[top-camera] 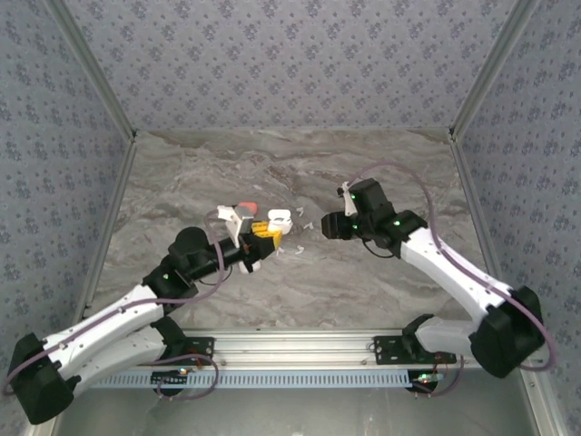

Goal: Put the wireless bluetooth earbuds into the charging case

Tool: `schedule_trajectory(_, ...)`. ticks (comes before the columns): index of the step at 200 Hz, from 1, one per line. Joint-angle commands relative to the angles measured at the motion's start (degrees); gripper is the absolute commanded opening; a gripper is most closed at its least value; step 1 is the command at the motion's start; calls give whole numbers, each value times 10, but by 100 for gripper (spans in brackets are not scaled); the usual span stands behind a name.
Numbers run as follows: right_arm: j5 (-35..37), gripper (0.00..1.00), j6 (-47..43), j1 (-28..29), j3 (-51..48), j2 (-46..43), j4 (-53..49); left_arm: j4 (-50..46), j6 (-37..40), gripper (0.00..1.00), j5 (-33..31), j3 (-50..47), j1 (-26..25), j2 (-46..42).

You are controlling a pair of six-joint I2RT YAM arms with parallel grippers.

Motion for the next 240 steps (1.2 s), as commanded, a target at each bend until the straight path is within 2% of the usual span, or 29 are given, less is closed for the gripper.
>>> schedule_trajectory(1,29,53,21,-2,7,52,36,-27,17,0,-23,-1,-5,-25)
schedule_trajectory(60,24,50,18,-4,81,238,86,-37,16,0,-19,-2,-5,-40)
schedule_trajectory(115,18,49,24,-4,166,357,98,-39,11,0,-11,-2,-5,-45)
schedule_trajectory(158,23,45,25,-5,180,391,88,-44,12,0,-13,-4,-4,-52)
schedule_trajectory(240,18,37,23,-4,172,402,73,-40,12,0,-16,-4,-5,-44)
